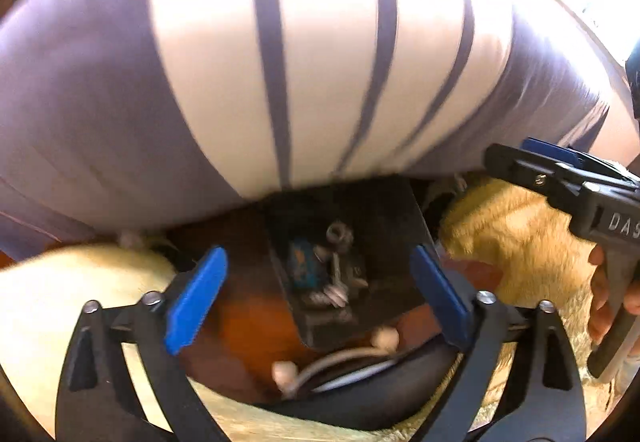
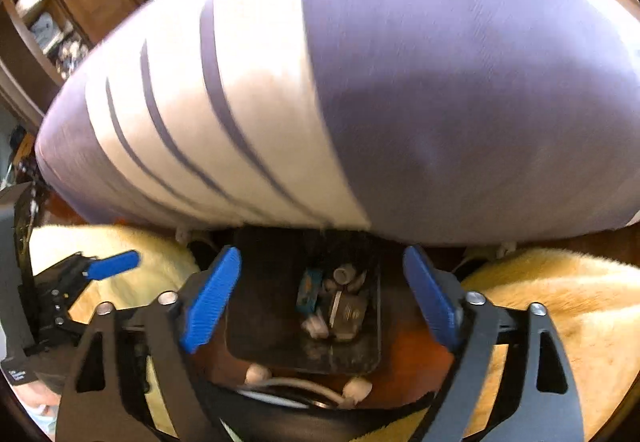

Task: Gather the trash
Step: 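Raise both open tools back over the bed, then grasp the white crumpled tissue with the right tool while the left tool grasps the green bottle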

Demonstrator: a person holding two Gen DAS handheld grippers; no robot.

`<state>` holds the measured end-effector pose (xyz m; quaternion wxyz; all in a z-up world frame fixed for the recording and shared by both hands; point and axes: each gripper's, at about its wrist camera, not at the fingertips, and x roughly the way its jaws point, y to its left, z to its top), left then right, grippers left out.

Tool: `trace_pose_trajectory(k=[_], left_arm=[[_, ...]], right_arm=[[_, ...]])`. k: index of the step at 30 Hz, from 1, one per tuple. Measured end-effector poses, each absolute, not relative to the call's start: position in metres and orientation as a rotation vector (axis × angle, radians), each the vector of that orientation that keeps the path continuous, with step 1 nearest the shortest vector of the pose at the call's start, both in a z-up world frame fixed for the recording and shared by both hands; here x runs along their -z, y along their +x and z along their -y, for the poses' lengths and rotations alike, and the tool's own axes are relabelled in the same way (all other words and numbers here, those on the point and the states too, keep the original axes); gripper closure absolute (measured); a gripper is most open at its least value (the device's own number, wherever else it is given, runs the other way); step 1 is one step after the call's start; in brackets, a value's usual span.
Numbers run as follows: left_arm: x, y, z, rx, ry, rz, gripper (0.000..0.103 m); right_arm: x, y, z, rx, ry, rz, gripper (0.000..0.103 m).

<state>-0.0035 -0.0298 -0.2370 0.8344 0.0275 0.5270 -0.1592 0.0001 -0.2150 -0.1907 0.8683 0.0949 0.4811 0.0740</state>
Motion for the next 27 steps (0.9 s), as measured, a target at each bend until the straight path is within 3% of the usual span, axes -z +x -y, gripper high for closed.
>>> trace_pose_trajectory(k=[3, 8, 15, 21, 23, 27], left_arm=[[0.196, -0.001, 0.022, 0.337, 0.047, -1.009, 0.008], [0.153, 0.019, 0.013, 0.322, 0.054, -0.907, 0.008], [0.117, 0.088, 0.019, 0.292, 0.075, -0.832, 0.008], [0.121, 0.154, 0.03, 0.284, 0.056, -0.866, 0.008], [0.121, 0.175, 0.034, 0.269, 0.062, -0.865, 0.008], [0.122, 0.204, 0.037, 0.256, 0.053, -0.871, 0.009]], right_arm=[[0.158, 0.002, 0.223, -0.128, 0.191, -0.913, 0.007], [0.113, 0.033, 0.236, -0.084, 0.163, -0.818, 0.007], [0.093, 0.1, 0.252, -0.053, 0.132, -0.779, 0.008], [0.101, 0.17, 0.254, -0.076, 0.126, -0.82, 0.04], [0.105, 0.192, 0.25, -0.089, 0.123, -0.835, 0.046], [0.108, 0.22, 0.24, -0.093, 0.096, -0.85, 0.047]])
